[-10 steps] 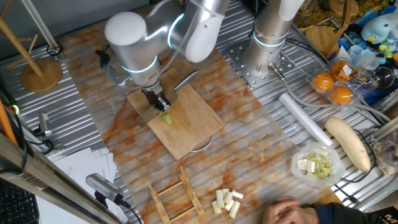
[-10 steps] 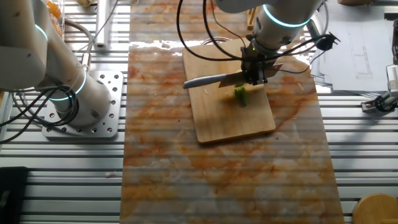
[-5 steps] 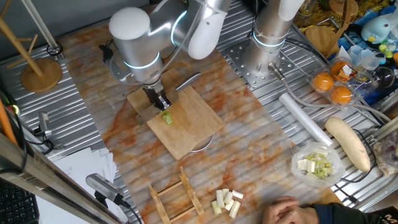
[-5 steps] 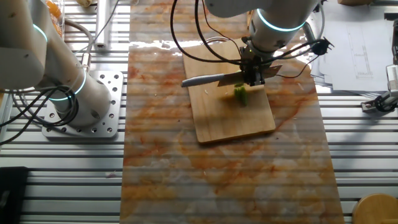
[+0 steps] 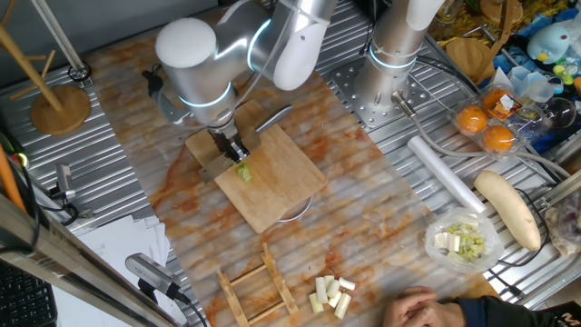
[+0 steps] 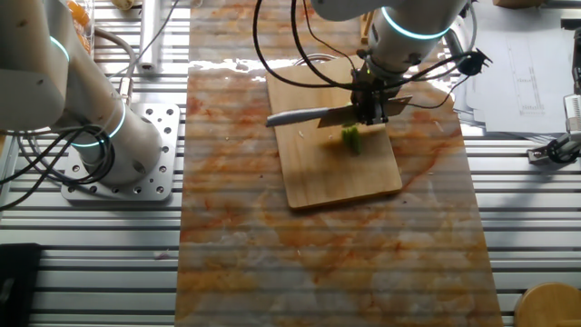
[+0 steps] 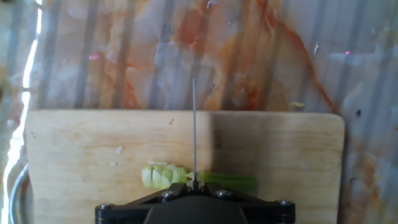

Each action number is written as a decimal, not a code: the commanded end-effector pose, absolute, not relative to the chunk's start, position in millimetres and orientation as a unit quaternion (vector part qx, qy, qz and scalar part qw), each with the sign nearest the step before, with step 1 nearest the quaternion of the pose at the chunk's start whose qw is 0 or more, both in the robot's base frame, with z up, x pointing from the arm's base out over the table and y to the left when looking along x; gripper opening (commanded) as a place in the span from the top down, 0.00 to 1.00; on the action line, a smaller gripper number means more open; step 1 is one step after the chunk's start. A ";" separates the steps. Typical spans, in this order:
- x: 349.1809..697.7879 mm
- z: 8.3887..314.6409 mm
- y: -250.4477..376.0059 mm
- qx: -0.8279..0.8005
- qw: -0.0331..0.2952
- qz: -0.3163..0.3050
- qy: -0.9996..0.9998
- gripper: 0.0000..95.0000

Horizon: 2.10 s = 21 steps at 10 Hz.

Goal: Chop the scallions

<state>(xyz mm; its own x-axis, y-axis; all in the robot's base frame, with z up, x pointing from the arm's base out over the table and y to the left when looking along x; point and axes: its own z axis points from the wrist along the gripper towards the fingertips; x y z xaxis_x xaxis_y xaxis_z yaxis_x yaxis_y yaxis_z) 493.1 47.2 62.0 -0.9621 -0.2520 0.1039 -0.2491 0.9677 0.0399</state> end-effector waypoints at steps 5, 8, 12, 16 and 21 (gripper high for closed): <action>489.4 56.8 35.9 0.139 0.043 -0.018 -0.989 1.00; 488.7 52.9 35.2 0.142 0.043 -0.018 -0.989 1.00; 503.6 -0.8 50.6 0.128 0.025 -0.018 -0.991 1.00; 500.1 14.8 46.8 0.172 0.036 0.038 -0.984 1.00; 499.8 54.4 40.2 0.157 0.051 -0.001 -0.986 1.00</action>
